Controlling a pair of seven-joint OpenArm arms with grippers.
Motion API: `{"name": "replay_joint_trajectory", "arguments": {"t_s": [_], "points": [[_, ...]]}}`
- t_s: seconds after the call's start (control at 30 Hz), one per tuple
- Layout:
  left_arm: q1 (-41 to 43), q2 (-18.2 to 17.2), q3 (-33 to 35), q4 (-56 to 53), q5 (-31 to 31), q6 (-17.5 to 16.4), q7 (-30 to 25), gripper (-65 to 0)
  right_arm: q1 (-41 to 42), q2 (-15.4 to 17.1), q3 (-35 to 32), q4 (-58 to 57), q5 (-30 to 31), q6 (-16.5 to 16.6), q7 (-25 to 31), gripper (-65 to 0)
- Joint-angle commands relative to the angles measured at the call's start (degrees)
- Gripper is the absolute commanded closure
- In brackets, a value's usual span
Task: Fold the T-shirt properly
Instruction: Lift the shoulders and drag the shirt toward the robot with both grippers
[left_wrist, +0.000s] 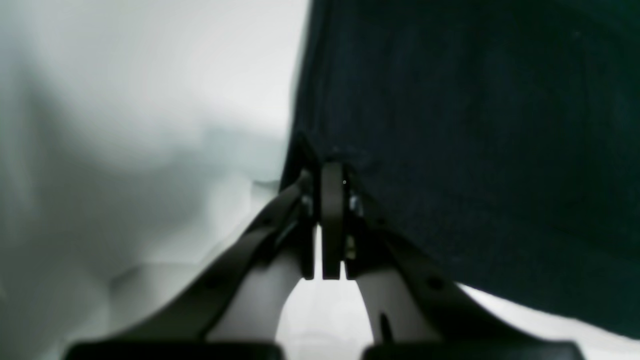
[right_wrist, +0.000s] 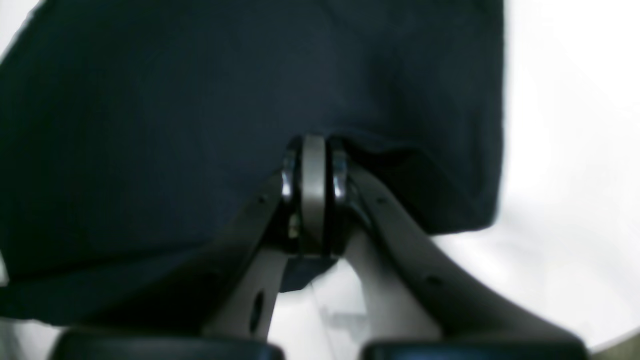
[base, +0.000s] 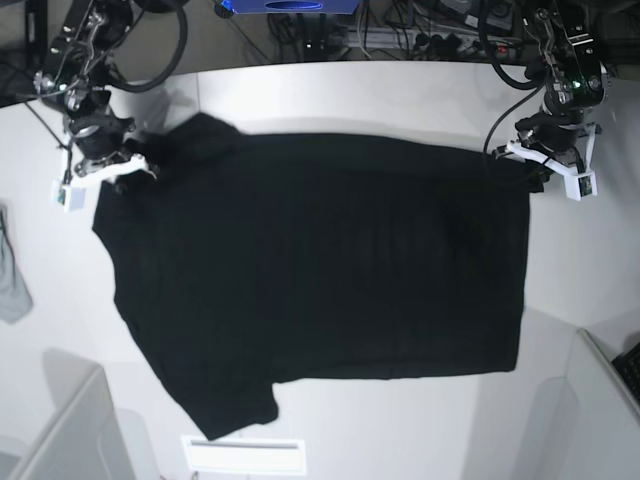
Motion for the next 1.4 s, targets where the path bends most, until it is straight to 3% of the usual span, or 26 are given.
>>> {"name": "replay_joint_trajectory", "arguments": {"t_s": [0.0,0.37,1.03,1.37], "points": [[-0.8,-0.5,-0.5,0.9,-0.4,-0.2,-0.8,0.0,1.2,0.5,0.2,0.8,0.2,0.2,0.2,0.0],[-5.2,2.0,0.2,-1.5,11.9,-0.4,-0.8,0.0,12.6,0.5,0.0,-8.3,0.1,0.1,-3.2,0.0],[-10.6,1.7,0.1,-6.5,12.5,-0.3,-0.8,0.0,25.8,1.7,-0.1,-23.4,0.1,0.1,-2.9,0.0],[-14.6,1.6,0.1,-9.9,12.5,-0.2,-0.8,0.0,28.1,1.7,-0.1,-27.8,0.1,0.1,-2.8,0.0]]}}
